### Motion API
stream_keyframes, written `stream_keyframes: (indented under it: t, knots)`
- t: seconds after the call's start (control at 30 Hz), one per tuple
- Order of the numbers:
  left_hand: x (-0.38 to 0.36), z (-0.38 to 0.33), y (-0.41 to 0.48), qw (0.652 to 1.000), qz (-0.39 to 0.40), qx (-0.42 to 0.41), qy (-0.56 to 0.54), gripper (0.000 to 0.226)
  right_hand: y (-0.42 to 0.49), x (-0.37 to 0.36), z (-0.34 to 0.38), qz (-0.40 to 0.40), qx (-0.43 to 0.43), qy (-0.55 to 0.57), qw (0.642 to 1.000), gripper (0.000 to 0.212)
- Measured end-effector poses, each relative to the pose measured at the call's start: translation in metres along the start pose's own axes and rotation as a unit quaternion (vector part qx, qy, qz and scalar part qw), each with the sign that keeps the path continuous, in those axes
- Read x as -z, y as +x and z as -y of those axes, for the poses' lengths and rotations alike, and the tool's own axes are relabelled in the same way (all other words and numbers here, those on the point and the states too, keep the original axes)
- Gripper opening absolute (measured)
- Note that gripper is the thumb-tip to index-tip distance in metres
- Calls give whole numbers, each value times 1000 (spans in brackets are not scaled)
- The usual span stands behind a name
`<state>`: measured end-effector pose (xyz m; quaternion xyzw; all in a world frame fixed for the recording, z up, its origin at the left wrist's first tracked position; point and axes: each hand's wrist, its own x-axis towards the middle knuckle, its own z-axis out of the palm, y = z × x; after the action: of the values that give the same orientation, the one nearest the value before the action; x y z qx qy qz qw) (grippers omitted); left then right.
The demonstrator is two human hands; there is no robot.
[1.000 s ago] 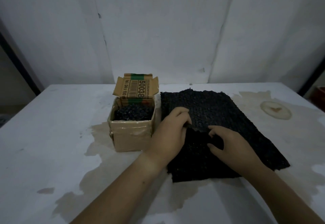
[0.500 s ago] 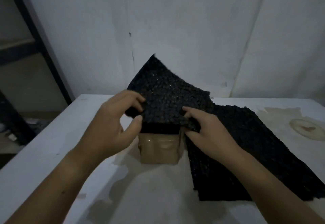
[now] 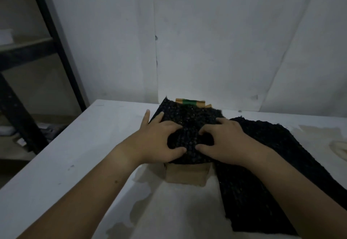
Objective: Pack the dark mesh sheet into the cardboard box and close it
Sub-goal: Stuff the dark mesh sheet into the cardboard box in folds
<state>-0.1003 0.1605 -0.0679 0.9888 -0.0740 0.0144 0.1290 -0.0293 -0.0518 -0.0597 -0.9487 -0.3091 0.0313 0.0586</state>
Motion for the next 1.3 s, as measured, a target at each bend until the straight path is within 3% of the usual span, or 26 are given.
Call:
stream_keyframes:
  t: [0.13, 0.33, 0.4, 0.5, 0.67, 0.77, 0.93, 1.13, 1.23, 1.3]
  knots:
    - [-4, -1, 8, 1000, 25, 1, -6, 80, 21, 2, 8, 74, -17, -15, 997, 63]
    - [-13, -5, 13, 1000, 14, 3, -1, 72, 35, -1, 10, 100, -8, -42, 994, 60]
    - [-15, -7, 11, 1000, 3, 3, -9, 68, 30, -1, 6, 51, 19, -33, 998, 58]
    - [-16, -10, 10, 1000, -14, 6, -10, 71, 23, 2, 1, -106, 69, -37, 991, 63]
    - [-20, -13, 10, 999, -28, 23, 7, 97, 20, -6, 1, -105, 58, -99, 988, 65]
    - [-23, -14, 10, 998, -54, 18, 34, 96, 15, -7, 5, -127, 81, -123, 981, 55]
    - [-24, -14, 12, 993, -98, -18, 63, 75, 15, -14, 6, -66, 47, -91, 993, 44]
    - [-22, -14, 15, 991, -95, -18, 88, 74, 33, -11, 12, 88, -4, -82, 993, 60]
    - [-23, -14, 11, 989, -108, -30, 92, 69, 30, -7, 12, 70, 14, -78, 994, 54]
    - [-26, -14, 9, 988, -119, -31, 89, 68, 22, -2, 8, -18, 43, -69, 997, 44]
